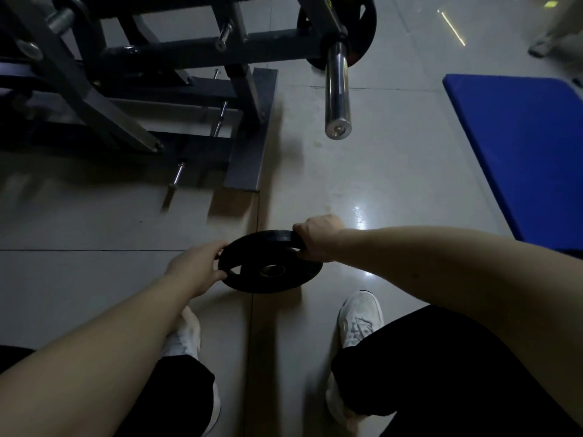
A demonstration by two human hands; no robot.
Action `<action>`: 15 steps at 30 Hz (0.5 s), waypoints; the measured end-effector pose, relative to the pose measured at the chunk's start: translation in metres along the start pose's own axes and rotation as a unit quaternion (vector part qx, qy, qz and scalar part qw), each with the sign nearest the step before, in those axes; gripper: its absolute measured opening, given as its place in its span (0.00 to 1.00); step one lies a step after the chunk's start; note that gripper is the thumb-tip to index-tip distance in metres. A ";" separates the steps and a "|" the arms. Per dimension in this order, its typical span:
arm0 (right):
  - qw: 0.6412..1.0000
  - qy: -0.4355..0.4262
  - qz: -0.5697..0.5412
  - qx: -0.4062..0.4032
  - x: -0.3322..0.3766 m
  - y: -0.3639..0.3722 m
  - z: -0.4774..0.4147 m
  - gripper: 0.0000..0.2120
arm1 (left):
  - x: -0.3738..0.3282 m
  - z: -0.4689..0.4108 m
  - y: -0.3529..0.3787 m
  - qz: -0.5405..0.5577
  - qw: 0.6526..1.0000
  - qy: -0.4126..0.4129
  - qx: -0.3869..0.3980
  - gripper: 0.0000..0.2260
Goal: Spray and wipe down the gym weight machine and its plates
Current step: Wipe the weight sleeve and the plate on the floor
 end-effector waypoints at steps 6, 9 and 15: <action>0.997 0.028 -0.057 -0.037 -0.007 0.009 0.006 0.16 | -0.011 -0.022 0.011 -0.012 1.000 -0.010 -0.006 0.20; 0.996 0.039 -0.067 -0.049 -0.010 0.012 0.006 0.15 | -0.017 -0.025 0.012 -0.036 0.999 -0.006 -0.020 0.18; 0.997 0.022 -0.064 -0.047 -0.006 0.010 0.013 0.16 | -0.021 -0.019 0.013 -0.017 1.000 -0.004 0.014 0.16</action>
Point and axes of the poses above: each hand's wrist, its own z-axis away from the middle knuckle, its own y-axis out of the palm, x = y × z, the point moved 5 cm from there along -z, towards the middle knuckle, and after that the axes turned 1 degree about -z, right-handed, at the moved point
